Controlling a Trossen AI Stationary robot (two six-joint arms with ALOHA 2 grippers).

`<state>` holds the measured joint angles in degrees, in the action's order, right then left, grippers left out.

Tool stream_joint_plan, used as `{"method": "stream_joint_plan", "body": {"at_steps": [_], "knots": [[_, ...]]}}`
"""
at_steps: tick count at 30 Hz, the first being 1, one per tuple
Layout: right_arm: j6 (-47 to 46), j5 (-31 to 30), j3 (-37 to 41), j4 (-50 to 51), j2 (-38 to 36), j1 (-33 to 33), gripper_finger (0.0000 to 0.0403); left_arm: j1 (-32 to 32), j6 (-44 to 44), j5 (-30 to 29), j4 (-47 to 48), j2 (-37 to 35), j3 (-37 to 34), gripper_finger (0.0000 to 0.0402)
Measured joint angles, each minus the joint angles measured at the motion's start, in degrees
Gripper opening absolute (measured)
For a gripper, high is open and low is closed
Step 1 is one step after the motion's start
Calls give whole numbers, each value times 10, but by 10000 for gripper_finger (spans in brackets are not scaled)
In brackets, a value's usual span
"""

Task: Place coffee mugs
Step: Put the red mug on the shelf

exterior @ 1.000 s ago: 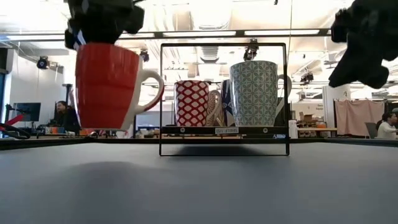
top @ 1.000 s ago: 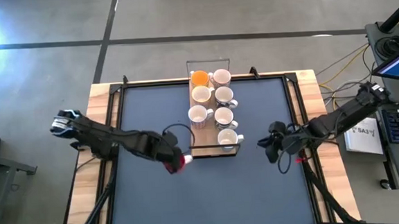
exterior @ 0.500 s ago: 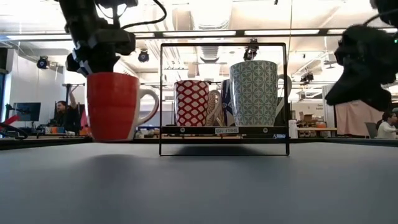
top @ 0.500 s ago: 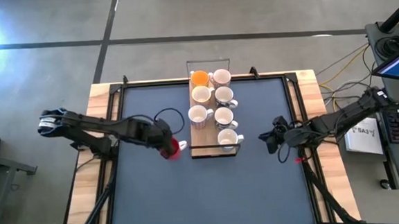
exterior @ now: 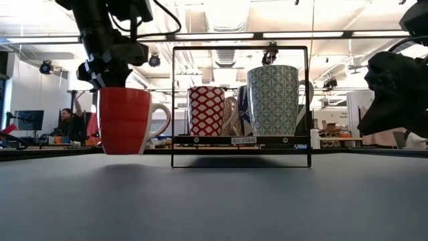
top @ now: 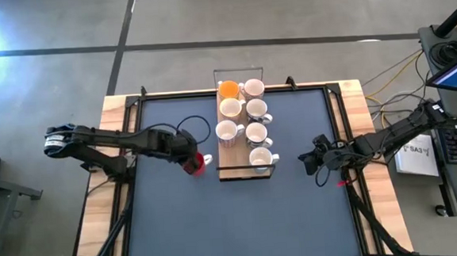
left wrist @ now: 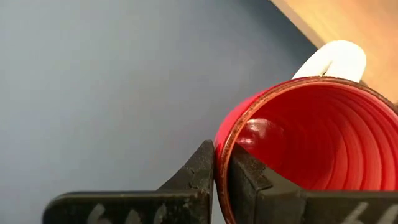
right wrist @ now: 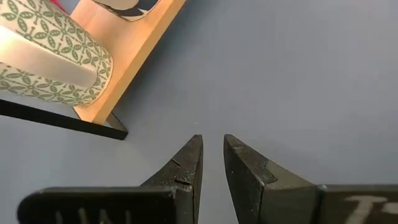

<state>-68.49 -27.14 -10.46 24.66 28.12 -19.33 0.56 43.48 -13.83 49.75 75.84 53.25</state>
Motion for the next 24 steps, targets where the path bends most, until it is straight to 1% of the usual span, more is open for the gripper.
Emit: {"method": "stream_joint_plan", "body": {"at_steps": [6,12,17,21,24], "knots": [[25,0,2,8,0,0,54,26,17,14,-1,9,0,12],[91,23,2,8,-4,0,54,31,65,27,-2,9,0,12],[135,30,2,10,-4,0,54,31,105,29,-3,9,0,12],[163,31,3,18,-4,0,54,31,135,29,-5,9,0,12],[170,17,4,33,-3,0,54,31,152,30,-5,9,0,13]]}}
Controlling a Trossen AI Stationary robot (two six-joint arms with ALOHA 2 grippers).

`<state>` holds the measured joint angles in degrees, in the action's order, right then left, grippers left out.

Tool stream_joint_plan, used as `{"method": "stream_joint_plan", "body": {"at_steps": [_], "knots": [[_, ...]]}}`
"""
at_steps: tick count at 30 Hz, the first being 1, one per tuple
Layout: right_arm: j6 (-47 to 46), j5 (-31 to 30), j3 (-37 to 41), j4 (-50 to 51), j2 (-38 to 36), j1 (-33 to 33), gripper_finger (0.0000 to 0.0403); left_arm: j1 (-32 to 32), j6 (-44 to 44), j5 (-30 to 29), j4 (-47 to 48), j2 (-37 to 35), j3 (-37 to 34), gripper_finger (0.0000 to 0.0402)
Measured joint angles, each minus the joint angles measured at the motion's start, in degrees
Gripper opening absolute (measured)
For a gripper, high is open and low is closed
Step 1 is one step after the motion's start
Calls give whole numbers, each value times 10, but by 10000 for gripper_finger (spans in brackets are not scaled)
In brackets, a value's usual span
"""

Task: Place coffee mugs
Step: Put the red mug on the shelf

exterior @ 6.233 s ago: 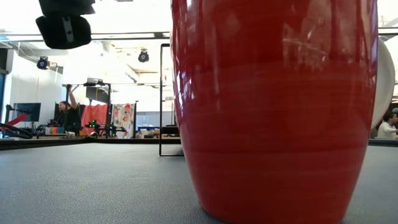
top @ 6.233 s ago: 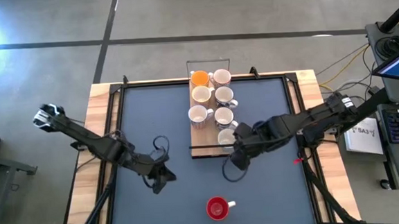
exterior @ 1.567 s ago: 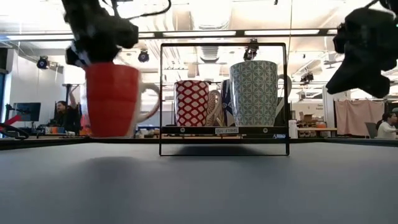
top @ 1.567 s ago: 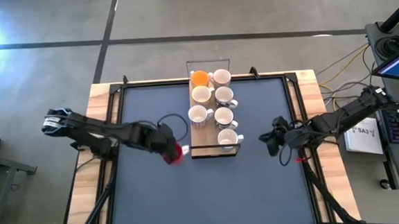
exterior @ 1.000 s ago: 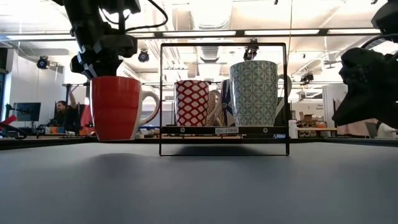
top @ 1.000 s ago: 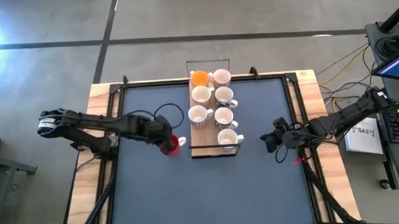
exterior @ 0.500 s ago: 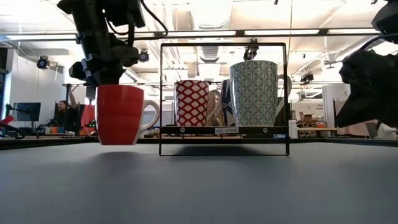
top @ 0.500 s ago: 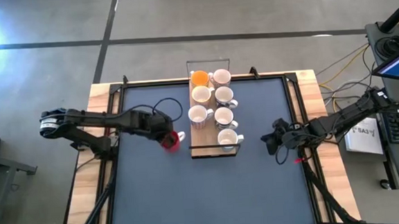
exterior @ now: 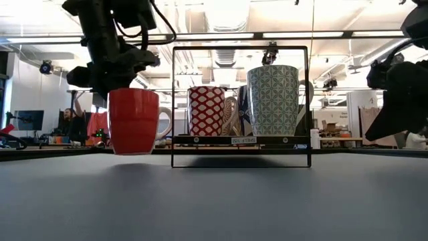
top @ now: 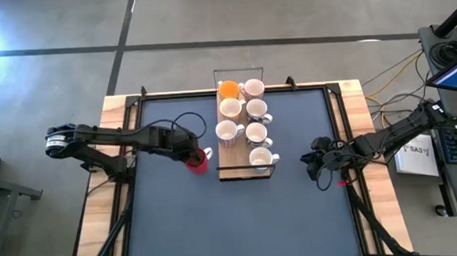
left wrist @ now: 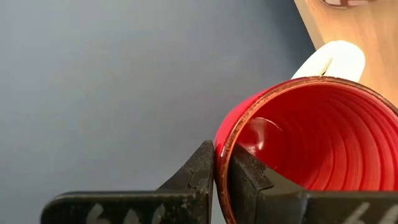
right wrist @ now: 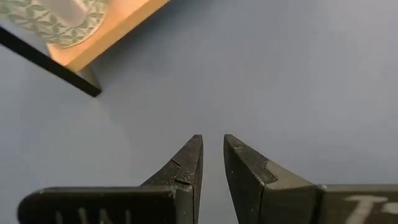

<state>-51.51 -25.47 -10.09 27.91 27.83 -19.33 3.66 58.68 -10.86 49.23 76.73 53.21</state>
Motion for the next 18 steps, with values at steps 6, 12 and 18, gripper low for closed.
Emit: {"method": "stream_joint_plan", "body": {"at_steps": [6,12,18], "knots": [[-5,-1,0,4,0,0,54,0,24,16,-1,0,0,13],[-4,-1,0,3,0,0,54,0,35,34,-4,0,0,14],[-4,-1,0,3,0,0,54,0,36,41,-10,0,0,14]]}}
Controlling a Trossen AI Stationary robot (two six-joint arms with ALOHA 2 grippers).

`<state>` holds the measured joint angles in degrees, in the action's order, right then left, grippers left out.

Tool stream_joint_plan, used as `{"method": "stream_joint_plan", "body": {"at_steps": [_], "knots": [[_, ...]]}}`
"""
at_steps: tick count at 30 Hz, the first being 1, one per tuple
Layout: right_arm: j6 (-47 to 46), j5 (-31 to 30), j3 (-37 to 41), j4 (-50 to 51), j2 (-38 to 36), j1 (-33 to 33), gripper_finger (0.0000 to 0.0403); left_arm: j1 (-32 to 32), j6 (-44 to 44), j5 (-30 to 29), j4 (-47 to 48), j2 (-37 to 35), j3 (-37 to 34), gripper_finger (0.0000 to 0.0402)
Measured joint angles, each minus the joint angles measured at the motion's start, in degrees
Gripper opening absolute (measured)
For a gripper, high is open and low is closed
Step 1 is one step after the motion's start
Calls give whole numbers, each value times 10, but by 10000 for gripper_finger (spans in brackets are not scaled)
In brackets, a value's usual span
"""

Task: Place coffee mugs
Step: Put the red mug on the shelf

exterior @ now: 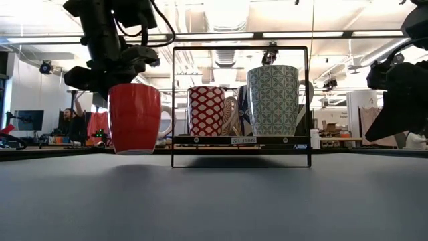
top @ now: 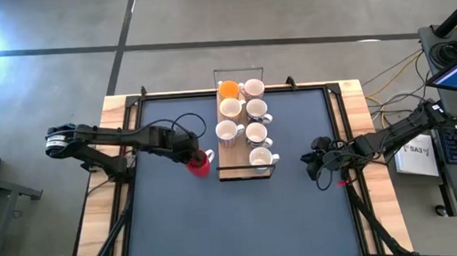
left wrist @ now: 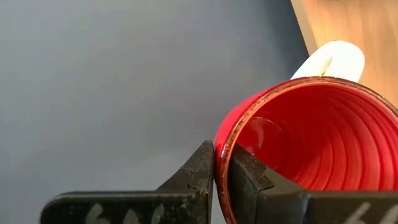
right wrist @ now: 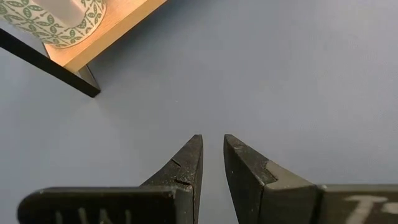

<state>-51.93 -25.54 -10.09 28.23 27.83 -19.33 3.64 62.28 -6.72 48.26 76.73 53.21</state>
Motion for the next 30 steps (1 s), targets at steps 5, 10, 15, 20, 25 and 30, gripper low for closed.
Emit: {"method": "stream_joint_plan", "body": {"at_steps": [5,10,15,20,25,30], "knots": [[-1,0,0,0,0,0,54,-1,21,-25,5,0,0,14],[-1,0,0,0,0,0,54,-1,91,-88,35,0,-1,13],[-1,0,0,0,0,0,54,-1,138,-150,48,0,-1,13],[-1,0,0,0,0,0,54,2,140,-190,59,0,-1,13],[-1,0,0,-1,0,0,54,13,144,-158,73,0,-1,13],[-1,0,0,-1,0,0,54,14,153,-152,81,0,-1,12]]}}
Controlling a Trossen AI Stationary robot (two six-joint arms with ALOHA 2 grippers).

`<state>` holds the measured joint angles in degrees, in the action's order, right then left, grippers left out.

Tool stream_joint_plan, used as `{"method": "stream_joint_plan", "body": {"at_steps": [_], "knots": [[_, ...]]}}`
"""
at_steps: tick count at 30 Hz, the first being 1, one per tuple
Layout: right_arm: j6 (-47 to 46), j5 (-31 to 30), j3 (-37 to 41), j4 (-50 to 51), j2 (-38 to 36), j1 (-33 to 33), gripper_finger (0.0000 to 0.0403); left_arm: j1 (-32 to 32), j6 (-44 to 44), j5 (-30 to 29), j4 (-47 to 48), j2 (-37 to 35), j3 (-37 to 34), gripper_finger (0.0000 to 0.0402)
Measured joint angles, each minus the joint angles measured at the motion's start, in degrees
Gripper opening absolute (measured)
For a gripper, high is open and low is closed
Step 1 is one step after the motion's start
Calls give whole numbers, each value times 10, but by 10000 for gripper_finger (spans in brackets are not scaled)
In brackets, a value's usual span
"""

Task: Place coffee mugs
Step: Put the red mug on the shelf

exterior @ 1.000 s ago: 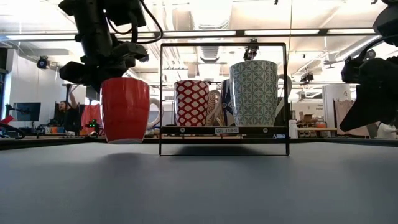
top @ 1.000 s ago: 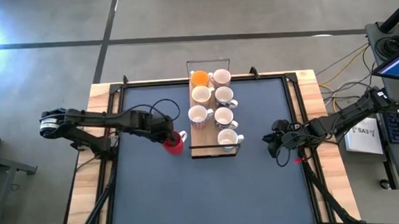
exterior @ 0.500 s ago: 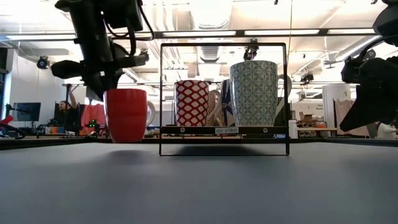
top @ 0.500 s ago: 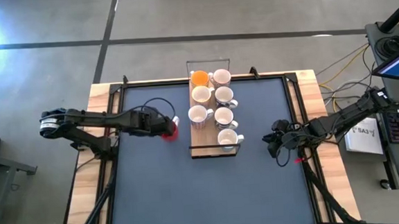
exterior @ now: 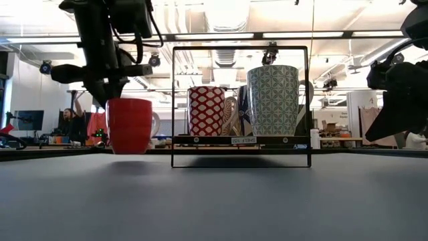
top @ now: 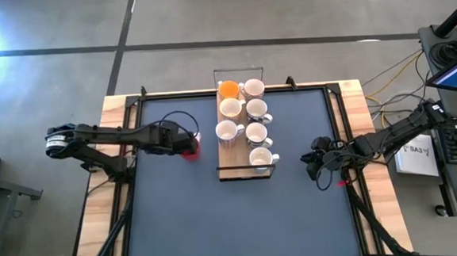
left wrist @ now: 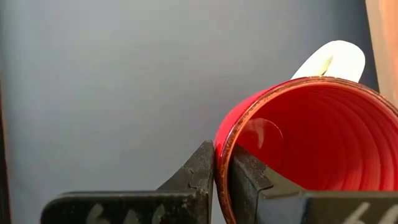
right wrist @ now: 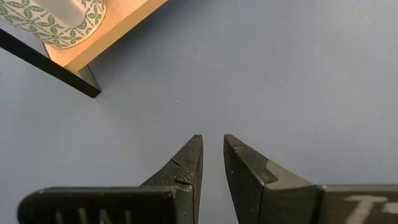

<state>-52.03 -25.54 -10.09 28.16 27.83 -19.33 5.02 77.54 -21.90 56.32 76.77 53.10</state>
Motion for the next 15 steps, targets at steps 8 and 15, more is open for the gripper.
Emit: {"method": "stream_joint_plan", "body": {"at_steps": [8,15], "knots": [[0,0,0,0,0,0,54,1,-1,0,5,0,0,17],[0,0,0,0,0,0,54,1,-4,5,7,0,0,31]]}}
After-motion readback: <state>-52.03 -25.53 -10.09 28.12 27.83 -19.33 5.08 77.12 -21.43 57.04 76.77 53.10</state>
